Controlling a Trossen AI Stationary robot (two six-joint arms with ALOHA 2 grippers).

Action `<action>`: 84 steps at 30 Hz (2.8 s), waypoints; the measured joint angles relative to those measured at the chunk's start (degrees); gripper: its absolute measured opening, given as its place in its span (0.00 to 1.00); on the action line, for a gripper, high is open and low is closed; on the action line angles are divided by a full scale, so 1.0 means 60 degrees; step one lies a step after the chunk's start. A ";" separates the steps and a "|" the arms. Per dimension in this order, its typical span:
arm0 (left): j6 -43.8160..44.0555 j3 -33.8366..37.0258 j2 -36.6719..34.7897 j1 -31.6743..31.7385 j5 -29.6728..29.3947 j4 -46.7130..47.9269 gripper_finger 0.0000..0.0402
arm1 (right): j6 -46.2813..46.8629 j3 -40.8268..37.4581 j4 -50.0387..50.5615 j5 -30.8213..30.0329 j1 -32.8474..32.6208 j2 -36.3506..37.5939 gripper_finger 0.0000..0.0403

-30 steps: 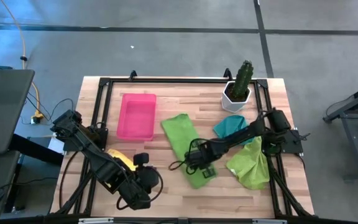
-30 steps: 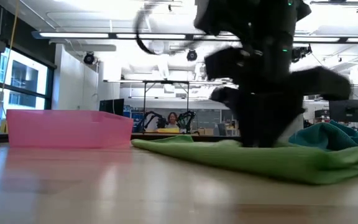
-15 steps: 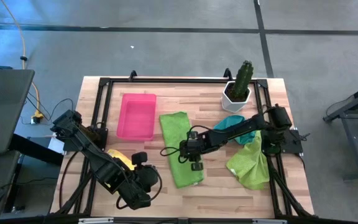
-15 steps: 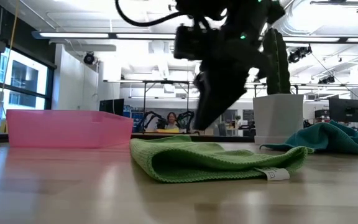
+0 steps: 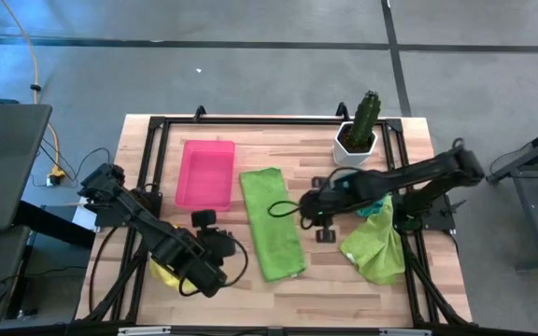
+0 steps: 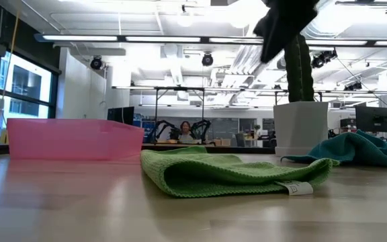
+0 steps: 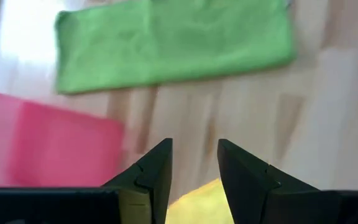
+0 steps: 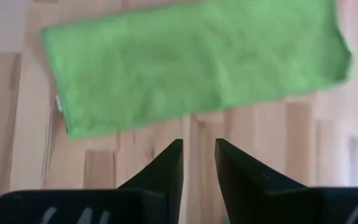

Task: Roll microfiber towels into tight, uniform cylinder then place into a basket
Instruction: Roll the green microfiber cloth

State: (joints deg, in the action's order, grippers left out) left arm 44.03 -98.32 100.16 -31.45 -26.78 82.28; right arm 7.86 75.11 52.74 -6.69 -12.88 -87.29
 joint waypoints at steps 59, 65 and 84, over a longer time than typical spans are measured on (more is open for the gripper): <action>-0.4866 0.7925 0.0384 0.1268 0.1606 -1.6060 0.33 | 0.1187 -0.6800 -1.2743 0.1289 -0.1695 -0.0358 0.31; -0.4468 0.7902 0.0357 0.1284 0.1587 -1.6247 0.33 | 0.0875 -0.6499 -1.2582 0.0142 -0.1860 -0.0673 0.31; -0.3851 0.7868 0.0372 0.0512 0.1886 -1.6506 0.33 | -0.1405 -0.5781 -0.9730 0.0152 -0.2813 -0.0746 0.43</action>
State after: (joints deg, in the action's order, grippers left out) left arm 20.93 -51.11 102.39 -28.38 -15.46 -16.75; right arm -0.58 40.42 -5.64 -5.77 -29.75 -91.77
